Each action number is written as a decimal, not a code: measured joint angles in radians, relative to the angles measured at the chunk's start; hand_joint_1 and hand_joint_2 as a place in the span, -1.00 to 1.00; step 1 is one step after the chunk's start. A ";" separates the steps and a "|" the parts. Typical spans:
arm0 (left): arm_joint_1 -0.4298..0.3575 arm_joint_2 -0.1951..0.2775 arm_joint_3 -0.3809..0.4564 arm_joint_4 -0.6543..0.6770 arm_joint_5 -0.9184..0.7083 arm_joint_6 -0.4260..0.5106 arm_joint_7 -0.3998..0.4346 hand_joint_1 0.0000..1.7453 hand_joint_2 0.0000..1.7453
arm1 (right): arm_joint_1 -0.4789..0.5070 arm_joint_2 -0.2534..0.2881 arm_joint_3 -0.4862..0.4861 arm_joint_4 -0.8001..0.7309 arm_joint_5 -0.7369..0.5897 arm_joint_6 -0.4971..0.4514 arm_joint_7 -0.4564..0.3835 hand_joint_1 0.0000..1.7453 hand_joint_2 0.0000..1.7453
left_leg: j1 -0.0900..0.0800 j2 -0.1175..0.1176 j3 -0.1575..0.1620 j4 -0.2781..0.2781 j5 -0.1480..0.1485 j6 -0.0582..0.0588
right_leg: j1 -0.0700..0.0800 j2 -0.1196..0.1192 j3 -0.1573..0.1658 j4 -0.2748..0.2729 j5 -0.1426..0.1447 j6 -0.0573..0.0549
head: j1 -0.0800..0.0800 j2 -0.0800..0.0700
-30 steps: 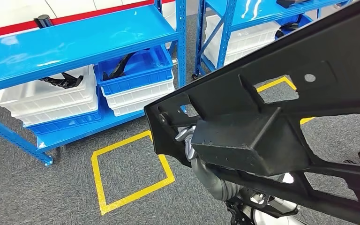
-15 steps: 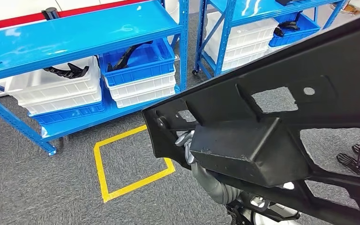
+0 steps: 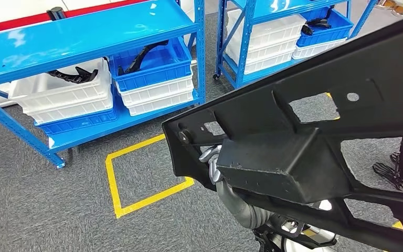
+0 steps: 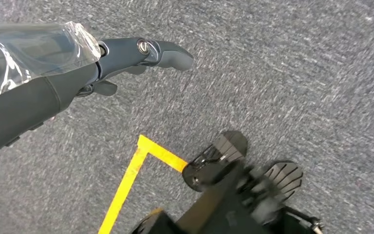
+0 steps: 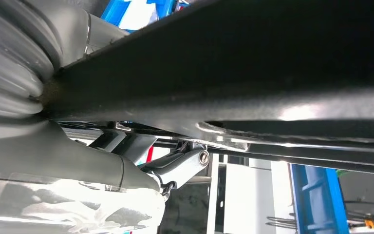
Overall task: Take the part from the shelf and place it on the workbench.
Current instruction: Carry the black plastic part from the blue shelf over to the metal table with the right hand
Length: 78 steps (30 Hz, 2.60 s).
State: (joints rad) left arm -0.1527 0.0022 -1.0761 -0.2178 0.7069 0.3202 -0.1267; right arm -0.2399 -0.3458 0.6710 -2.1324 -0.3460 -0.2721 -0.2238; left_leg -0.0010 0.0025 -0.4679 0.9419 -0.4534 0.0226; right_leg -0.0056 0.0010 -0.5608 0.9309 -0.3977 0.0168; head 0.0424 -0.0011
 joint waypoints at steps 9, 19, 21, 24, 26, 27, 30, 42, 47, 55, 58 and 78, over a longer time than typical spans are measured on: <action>0.005 0.000 0.000 0.000 0.000 0.003 0.003 -1.00 1.00 | 0.008 -0.001 -0.003 0.000 -0.020 0.010 0.002 1.00 1.00 | 0.001 0.026 -0.009 -0.047 0.026 0.044 | -0.006 0.002 -0.135 0.298 -0.146 0.043 | 0.005 0.000; 0.015 0.001 0.000 0.000 0.006 -0.004 0.012 -1.00 1.00 | 0.012 -0.004 -0.004 -0.002 -0.009 0.015 0.022 1.00 1.00 | -0.007 0.077 -0.026 -0.012 0.004 0.009 | -0.002 -0.035 0.016 0.014 -0.033 0.009 | 0.003 0.000; 0.021 0.001 0.000 0.000 0.014 -0.011 0.016 -1.00 1.00 | 0.000 -0.002 -0.001 -0.003 0.007 0.016 0.042 1.00 1.00 | -0.001 0.041 -0.056 0.059 -0.044 -0.002 | -0.005 -0.017 0.011 0.013 -0.026 -0.003 | 0.003 0.000; 0.032 0.001 0.001 0.000 0.019 -0.031 0.014 -1.00 1.00 | -0.026 0.008 0.011 -0.003 0.042 0.006 0.080 1.00 1.00 | 0.002 0.011 -0.151 0.268 -0.138 -0.009 | -0.004 0.013 0.003 0.013 -0.021 -0.011 | 0.002 0.000; 0.031 0.001 0.001 0.000 0.016 -0.044 0.013 -1.00 1.00 | -0.041 0.014 0.025 -0.004 0.067 -0.009 0.105 1.00 1.00 | 0.002 0.008 -0.161 0.290 -0.126 -0.006 | -0.003 0.034 0.002 0.013 -0.018 -0.012 | 0.002 0.000; 0.032 0.001 0.000 0.000 0.013 -0.050 0.014 -1.00 1.00 | -0.048 0.017 0.033 -0.004 0.076 -0.015 0.113 1.00 1.00 | 0.002 0.003 -0.136 0.238 -0.092 -0.002 | -0.002 0.046 0.003 0.013 -0.017 -0.011 | 0.002 0.000; 0.039 0.000 0.000 0.000 0.010 -0.058 0.015 -1.00 1.00 | -0.065 0.025 0.053 -0.007 0.091 -0.025 0.125 1.00 1.00 | 0.001 -0.056 -0.044 0.032 0.002 0.015 | -0.001 0.078 0.000 0.015 -0.012 -0.002 | 0.002 0.000; 0.033 -0.010 -0.001 0.000 0.009 -0.060 -0.005 -1.00 1.00 | -0.086 0.033 0.102 -0.009 0.080 -0.025 0.115 1.00 1.00 | -0.002 0.041 -0.037 -0.021 0.025 0.045 | -0.005 0.006 -0.119 0.275 -0.125 0.048 | 0.012 0.000; 0.033 -0.010 0.000 0.000 0.014 -0.060 0.000 -1.00 1.00 | -0.088 0.034 0.107 -0.009 0.073 -0.021 0.100 1.00 1.00 | -0.014 0.087 -0.033 -0.017 0.018 0.033 | 0.010 -0.055 0.028 0.005 -0.038 0.020 | 0.011 0.000; 0.036 -0.010 0.001 0.000 0.025 -0.069 0.019 -1.00 1.00 | -0.078 0.036 0.111 -0.010 0.078 -0.019 0.084 1.00 1.00 | 0.002 0.008 -0.159 0.286 -0.138 -0.003 | -0.002 0.017 0.013 0.000 -0.019 -0.009 | 0.008 0.000; 0.035 -0.009 0.000 0.000 0.026 -0.072 0.025 -1.00 1.00 | -0.075 0.036 0.113 -0.010 0.082 -0.017 0.083 1.00 1.00 | 0.011 -0.002 -0.117 0.209 -0.073 -0.009 | -0.006 0.056 0.012 0.003 -0.015 -0.004 | 0.007 0.000; 0.035 -0.017 0.000 0.000 0.026 -0.057 -0.010 -1.00 1.00 | -0.074 0.039 0.113 -0.017 0.097 -0.002 0.082 1.00 1.00 | 0.001 0.097 -0.032 0.000 0.002 0.014 | 0.005 -0.058 0.008 0.020 -0.035 0.029 | 0.008 0.000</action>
State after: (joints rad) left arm -0.1178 -0.0148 -1.0765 -0.2182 0.7332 0.2629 -0.1370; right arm -0.3138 -0.3068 0.7839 -2.1491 -0.2487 -0.2736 -0.1423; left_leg 0.0004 0.0999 -0.4994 0.9416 -0.4510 0.0368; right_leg -0.0003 -0.0569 -0.5525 0.9511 -0.4322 0.0459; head 0.0509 -0.0011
